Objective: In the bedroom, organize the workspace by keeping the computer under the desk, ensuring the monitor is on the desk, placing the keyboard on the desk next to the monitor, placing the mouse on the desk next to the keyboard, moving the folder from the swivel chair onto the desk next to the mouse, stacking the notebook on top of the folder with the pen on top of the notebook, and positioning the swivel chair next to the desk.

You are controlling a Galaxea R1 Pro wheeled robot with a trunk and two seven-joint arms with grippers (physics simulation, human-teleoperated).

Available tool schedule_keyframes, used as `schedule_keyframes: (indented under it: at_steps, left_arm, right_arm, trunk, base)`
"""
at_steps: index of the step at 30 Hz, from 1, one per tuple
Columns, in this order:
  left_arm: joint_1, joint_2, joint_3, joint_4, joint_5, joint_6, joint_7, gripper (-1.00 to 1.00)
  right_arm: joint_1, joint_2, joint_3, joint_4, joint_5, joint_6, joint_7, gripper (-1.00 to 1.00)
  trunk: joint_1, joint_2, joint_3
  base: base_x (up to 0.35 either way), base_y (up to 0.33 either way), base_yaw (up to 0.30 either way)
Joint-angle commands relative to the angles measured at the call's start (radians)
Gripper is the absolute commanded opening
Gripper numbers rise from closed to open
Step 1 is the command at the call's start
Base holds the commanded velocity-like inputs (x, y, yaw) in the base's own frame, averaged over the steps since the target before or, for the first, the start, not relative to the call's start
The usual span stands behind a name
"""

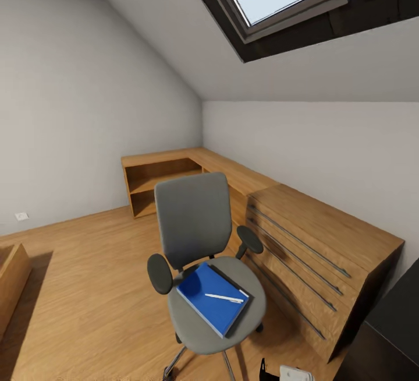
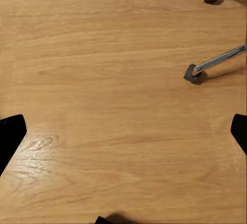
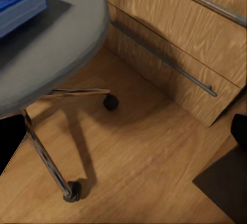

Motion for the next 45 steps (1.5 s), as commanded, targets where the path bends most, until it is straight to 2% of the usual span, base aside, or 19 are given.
schedule_keyframes:
  at_steps: [1, 9, 18, 45]
  left_arm:
    - [0.0, 0.001, -0.008, -0.001, 0.01, -0.016, 0.006, 1.0]
    - [0.0, -0.001, -0.009, -0.002, 0.01, -0.056, 0.006, 1.0]
    - [0.0, -0.002, -0.01, -0.002, 0.01, -0.06, 0.004, 1.0]
    - [0.0, -0.004, -0.011, 0.0, 0.008, -0.059, 0.001, 1.0]
  right_arm:
    - [-0.001, 0.0, 0.009, 0.0, -0.009, -0.004, -0.005, 1.0]
    - [-0.001, -0.001, 0.007, 0.001, -0.009, -0.004, -0.005, 1.0]
    - [-0.001, -0.002, 0.005, 0.001, -0.009, -0.004, -0.006, 1.0]
    - [-0.001, -0.006, 0.002, 0.003, -0.013, -0.004, -0.004, 1.0]
  trunk:
    - [0.0, -0.001, -0.001]
    - [0.0, -0.001, -0.001]
    - [0.0, -0.001, -0.001]
    - [0.0, -0.001, -0.001]
  base:
    - [0.0, 0.0, 0.275]
    - [0.0, 0.0, 0.277]
    - [0.0, 0.0, 0.252]
    - [0.0, 0.0, 0.016]
